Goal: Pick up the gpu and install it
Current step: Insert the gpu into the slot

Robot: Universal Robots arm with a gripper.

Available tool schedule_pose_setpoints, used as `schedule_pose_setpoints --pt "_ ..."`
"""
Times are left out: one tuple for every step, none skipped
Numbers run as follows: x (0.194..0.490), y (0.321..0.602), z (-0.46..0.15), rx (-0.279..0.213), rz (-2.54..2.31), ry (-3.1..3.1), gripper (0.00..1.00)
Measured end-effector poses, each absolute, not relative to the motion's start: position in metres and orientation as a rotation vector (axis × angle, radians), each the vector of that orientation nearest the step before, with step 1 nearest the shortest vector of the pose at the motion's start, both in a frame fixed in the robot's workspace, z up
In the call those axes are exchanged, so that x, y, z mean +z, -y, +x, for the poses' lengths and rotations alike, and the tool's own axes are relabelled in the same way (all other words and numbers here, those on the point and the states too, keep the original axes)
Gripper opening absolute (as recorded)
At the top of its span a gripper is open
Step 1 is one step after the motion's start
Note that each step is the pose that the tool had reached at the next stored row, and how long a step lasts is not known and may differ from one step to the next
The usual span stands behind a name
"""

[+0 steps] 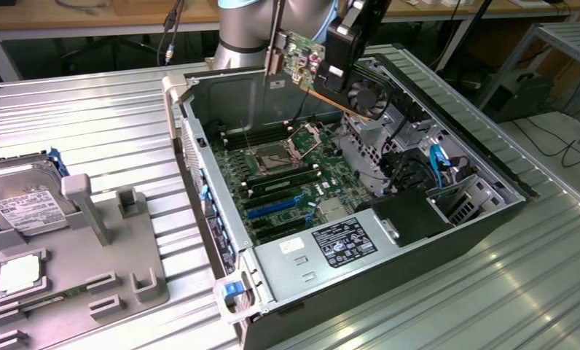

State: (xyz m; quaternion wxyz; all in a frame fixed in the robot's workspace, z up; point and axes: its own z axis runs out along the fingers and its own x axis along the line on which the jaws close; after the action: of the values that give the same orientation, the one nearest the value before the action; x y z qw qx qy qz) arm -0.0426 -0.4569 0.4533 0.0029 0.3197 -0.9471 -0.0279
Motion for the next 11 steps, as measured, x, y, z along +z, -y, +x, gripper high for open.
schedule_pose_setpoints --pt "0.4534 0.4568 -0.0426 -0.088 1.007 2.969 0.28" --pt "0.4533 0.4569 -0.0426 -0.088 1.011 2.967 0.28" --pt "0.4534 0.4569 -0.0426 -0.088 1.016 2.965 0.28" --pt "0.4534 0.4569 -0.0426 -0.088 1.021 2.963 0.28" --pt "0.4534 0.4569 -0.0426 -0.088 1.026 2.961 0.28" --pt "0.4534 0.4569 -0.0426 -0.088 1.032 2.960 0.28" --pt "0.4534 0.4569 -0.0426 -0.088 1.037 2.958 0.28" --pt "0.4533 0.4569 -0.0426 -0.088 1.042 2.956 0.28" --pt "0.4533 0.4569 -0.0427 -0.088 1.047 2.954 0.28" --pt "0.4533 0.4569 -0.0427 -0.088 1.052 2.952 0.28" --pt "0.4534 0.4569 -0.0426 -0.088 1.058 2.950 0.28"
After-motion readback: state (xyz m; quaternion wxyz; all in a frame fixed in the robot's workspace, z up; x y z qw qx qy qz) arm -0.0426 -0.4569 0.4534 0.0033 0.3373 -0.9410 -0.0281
